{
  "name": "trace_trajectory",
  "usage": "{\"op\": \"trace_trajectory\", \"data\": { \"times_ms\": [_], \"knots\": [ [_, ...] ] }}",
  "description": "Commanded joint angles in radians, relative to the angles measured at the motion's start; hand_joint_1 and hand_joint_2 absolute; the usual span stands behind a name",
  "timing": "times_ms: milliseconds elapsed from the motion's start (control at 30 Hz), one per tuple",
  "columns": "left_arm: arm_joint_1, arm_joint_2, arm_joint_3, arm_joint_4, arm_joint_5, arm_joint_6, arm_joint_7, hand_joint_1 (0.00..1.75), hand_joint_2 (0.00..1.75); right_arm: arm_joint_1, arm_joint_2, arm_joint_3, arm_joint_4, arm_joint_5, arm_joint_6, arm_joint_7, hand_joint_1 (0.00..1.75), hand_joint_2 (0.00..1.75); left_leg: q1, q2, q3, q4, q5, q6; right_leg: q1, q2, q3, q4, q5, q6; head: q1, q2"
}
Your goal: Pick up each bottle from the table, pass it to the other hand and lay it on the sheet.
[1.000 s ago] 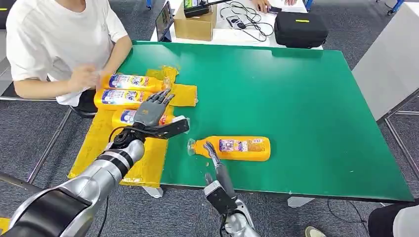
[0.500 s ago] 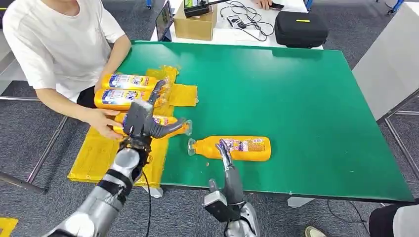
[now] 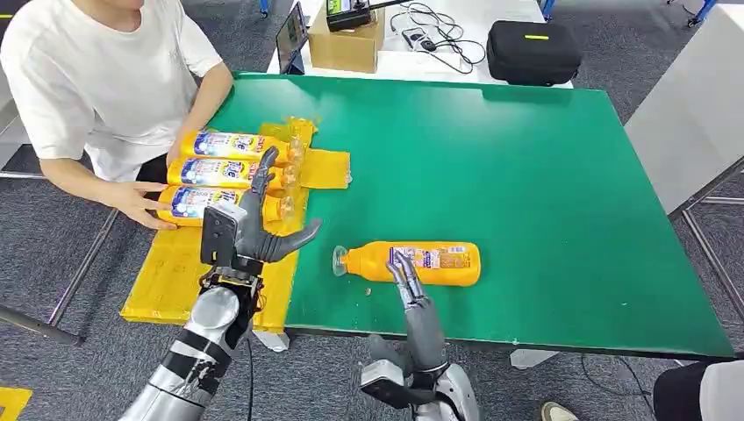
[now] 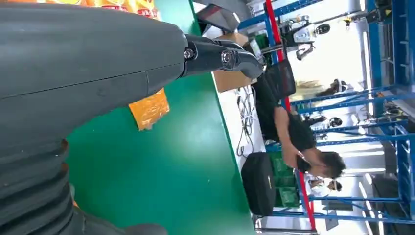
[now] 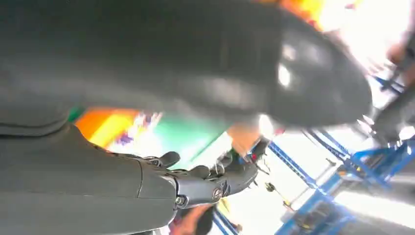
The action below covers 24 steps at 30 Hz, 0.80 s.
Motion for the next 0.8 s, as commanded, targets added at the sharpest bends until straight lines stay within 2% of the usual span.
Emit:
{"op": "trace_trajectory", "data": {
  "times_ms": [33, 133, 267, 400, 533, 700, 800],
  "knots": [
    [0.122, 0.008, 0.066, -0.108, -0.04, 0.043, 0.01, 0.0, 1.75, -0.008, -0.208, -0.236, -0.074, 0.595, -0.03, 0.298, 0.0, 1.75, 0.0, 0.001, 0.007, -0.002, -0.002, 0.0, 0.0, 0.0, 0.008, -0.003, -0.002, -0.001, 0.0, 0.0],
    [0.147, -0.002, 0.085, -0.111, -0.061, 0.047, 0.008, 0.0, 1.75, -0.058, -0.242, -0.248, -0.029, 0.521, 0.019, 0.347, 0.0, 1.75, -0.001, 0.0, 0.004, -0.001, -0.001, 0.001, -0.001, -0.001, 0.005, -0.002, -0.001, 0.0, 0.0, 0.0],
    [0.122, -0.014, 0.07, -0.086, -0.079, 0.041, 0.007, 0.0, 1.75, -0.184, -0.201, -0.228, 0.152, 0.473, 0.124, 0.363, 0.0, 1.75, -0.002, 0.002, 0.003, 0.0, -0.002, 0.0, -0.002, 0.003, 0.004, -0.001, -0.001, -0.001, 0.0, 0.0],
    [0.072, -0.02, 0.04, -0.039, -0.076, 0.031, 0.011, 0.0, 1.75, -0.318, -0.159, -0.197, 0.388, 0.436, 0.155, 0.371, 0.0, 1.75, -0.001, 0.004, 0.004, 0.0, -0.001, -0.001, -0.001, 0.002, 0.005, -0.002, 0.001, -0.001, 0.0, 0.0],
    [0.042, -0.025, 0.026, 0.001, -0.069, 0.027, 0.017, 0.0, 1.75, -0.375, -0.15, -0.18, 0.492, 0.442, 0.148, 0.397, 0.0, 1.75, -0.002, 0.001, 0.003, 0.0, 0.001, 0.001, -0.001, 0.0, 0.003, -0.001, 0.001, 0.0, 0.0, 0.0],
    [0.027, -0.026, 0.022, 0.018, -0.072, 0.034, 0.018, 0.0, 1.75, -0.397, -0.148, -0.168, 0.513, 0.455, 0.142, 0.41, 0.0, 1.75, -0.001, 0.001, 0.006, 0.0, -0.001, 0.001, 0.0, 0.0, 0.007, -0.001, 0.0, -0.001, 0.0, 0.0],
    [0.005, -0.03, 0.021, 0.034, -0.071, 0.034, 0.019, 0.0, 1.75, -0.429, -0.133, -0.16, 0.527, 0.454, 0.177, 0.414, 0.0, 1.75, -0.002, 0.0, 0.002, 0.0, 0.001, 0.001, -0.002, 0.0, 0.002, 0.0, 0.001, 0.001, 0.0, 0.0]
  ]
}}
